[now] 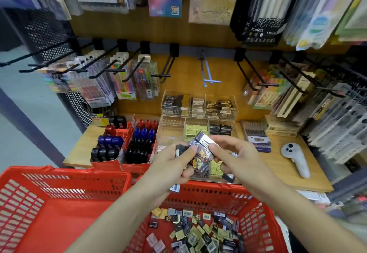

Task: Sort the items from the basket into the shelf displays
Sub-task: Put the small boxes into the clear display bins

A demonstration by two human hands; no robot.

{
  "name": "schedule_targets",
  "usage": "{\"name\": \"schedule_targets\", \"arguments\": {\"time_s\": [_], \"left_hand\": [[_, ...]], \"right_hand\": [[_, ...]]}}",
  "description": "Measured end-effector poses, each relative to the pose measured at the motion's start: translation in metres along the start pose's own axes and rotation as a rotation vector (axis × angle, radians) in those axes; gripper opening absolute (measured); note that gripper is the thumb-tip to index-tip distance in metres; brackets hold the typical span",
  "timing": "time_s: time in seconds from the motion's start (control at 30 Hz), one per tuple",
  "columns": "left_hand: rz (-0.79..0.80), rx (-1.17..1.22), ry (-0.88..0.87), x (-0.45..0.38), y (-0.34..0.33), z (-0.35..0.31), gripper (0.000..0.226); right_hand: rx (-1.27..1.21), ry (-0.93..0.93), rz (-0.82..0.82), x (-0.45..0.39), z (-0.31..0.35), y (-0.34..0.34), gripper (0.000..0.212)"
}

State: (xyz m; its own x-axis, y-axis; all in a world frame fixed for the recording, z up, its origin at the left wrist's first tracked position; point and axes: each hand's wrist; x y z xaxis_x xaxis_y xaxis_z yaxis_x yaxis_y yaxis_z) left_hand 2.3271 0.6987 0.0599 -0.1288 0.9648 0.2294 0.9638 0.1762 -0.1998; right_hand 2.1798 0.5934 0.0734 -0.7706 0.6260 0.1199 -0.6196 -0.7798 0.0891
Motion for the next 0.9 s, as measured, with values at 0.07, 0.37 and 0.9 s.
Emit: {"name": "schedule_targets", "arguments": {"time_s": [0.07,0.37,0.9], "left_hand": [[-0.021,0.010,0.031,-0.004,-0.002,0.001,0.016],[-0.040,-0.033,-0.039,-0.013,-0.007,0.007,0.024],[-0.133,0.041,0.024,-0.013,0.004,0.007,0.027]], "right_hand": [[-0.050,-0.030,0.018,-0.002,-0.002,-0.001,0.013],[-0.031,-0.022,0.011,-0.004,-0.002,0.003,0.013],[-0.826,-0.434,-0.046,-0.010,0.002,0.033,0.067]]}}
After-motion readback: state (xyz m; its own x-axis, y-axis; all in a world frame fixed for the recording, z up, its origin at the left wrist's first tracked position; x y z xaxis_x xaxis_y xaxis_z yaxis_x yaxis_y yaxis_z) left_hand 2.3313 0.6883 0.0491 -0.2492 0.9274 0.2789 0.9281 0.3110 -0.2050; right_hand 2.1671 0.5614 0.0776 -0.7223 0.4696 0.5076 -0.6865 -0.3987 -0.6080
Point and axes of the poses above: each hand's wrist, its own x-axis away from the middle knuckle, its own y-axis out of the back of the hand, z = x × y, and after that the axes turned 11 degrees about z, right-handed
